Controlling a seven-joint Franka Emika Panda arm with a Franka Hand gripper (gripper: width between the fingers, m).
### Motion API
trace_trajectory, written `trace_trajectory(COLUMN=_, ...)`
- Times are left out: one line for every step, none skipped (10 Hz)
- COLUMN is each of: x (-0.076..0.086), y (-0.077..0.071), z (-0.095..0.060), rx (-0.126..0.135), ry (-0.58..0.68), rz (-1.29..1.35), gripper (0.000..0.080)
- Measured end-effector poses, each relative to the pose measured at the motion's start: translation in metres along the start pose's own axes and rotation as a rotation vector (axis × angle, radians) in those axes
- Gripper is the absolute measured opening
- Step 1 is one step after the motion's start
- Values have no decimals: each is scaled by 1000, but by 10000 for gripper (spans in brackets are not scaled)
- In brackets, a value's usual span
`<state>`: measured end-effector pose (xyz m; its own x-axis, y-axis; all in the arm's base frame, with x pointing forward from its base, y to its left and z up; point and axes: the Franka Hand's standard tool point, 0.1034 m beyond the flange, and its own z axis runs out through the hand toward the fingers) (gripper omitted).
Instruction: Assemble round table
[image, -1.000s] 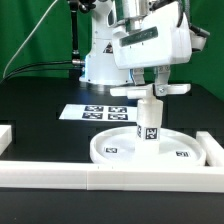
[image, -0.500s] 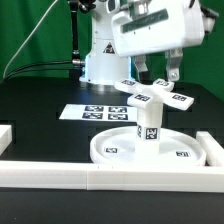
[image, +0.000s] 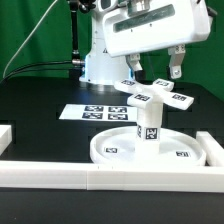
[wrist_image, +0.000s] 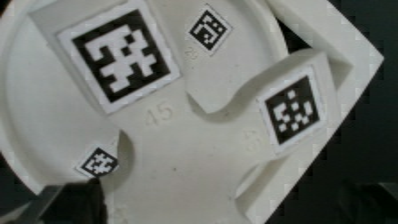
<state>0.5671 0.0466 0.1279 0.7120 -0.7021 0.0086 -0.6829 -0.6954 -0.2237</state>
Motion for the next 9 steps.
trace_trajectory(x=-3, y=-3, z=2, rx=-18, ry=7, rz=-89, gripper=649)
trace_trajectory(x=-6, y=-6, z=3, rx=-35, ry=12, rz=-214, gripper=649)
trace_trajectory(x=-7, y=-8, z=3, rx=-40, ry=11, rz=-294, gripper=649)
trace_trajectory(x=-6, y=-9, z=2, rx=-38, ry=11, rz=-341, gripper=649)
trace_trajectory(x=-3, y=-5, z=3, rx=-38, ry=10, rz=-420, gripper=649)
trace_trajectory(x=-1, y=-1, z=4, rx=-40, ry=10, rz=-448, gripper=649)
trace_trajectory(x=-1, y=-1, z=4, rx=-44, ry=9, rz=-535, gripper=649)
trace_trajectory(x=0, y=-1, z=4, rx=-44, ry=8, rz=-598, gripper=649)
trace_trajectory(x=0, y=-1, z=4, rx=-45, ry=7, rz=-631, gripper=649)
